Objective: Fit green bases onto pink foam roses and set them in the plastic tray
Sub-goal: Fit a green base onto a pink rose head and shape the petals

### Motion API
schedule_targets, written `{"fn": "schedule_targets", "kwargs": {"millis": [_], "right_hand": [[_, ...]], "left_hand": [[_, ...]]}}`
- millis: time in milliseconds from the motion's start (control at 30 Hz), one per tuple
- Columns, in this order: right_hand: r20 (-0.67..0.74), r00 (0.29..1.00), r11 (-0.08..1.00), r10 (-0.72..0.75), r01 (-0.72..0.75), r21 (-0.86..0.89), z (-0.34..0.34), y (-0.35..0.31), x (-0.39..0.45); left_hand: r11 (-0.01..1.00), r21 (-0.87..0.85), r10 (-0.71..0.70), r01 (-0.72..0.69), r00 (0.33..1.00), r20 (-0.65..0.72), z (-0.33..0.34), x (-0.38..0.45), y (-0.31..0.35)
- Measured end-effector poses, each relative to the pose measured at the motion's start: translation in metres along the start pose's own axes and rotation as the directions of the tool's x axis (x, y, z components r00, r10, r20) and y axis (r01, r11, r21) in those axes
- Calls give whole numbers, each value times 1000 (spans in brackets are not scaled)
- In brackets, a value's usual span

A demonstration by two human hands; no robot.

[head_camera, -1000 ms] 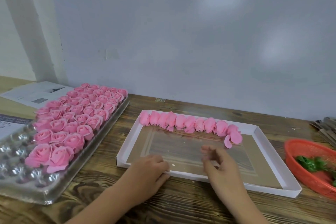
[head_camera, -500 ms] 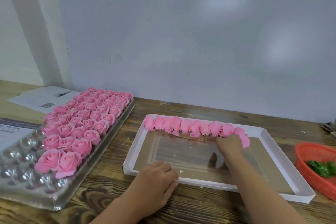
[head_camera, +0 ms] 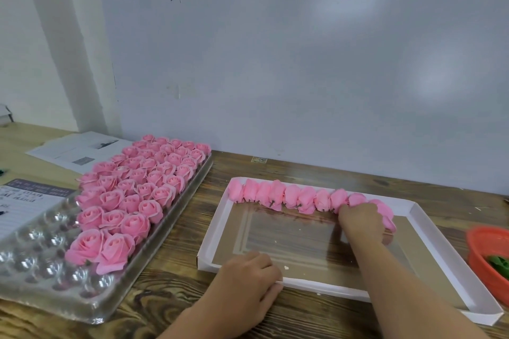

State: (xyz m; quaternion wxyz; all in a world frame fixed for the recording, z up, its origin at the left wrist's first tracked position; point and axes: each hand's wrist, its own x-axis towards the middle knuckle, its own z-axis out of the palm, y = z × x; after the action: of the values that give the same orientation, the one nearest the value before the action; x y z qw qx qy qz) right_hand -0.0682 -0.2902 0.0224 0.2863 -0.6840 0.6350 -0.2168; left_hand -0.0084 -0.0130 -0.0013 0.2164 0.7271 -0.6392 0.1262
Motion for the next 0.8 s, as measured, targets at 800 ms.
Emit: {"fn": "schedule_targets", "kwargs": {"millis": [800], "right_hand": [[51, 997, 997, -61, 59, 41, 2, 8, 18]], "left_hand": [[1000, -21, -2, 2, 1000, -9, 5, 1, -4]]}}
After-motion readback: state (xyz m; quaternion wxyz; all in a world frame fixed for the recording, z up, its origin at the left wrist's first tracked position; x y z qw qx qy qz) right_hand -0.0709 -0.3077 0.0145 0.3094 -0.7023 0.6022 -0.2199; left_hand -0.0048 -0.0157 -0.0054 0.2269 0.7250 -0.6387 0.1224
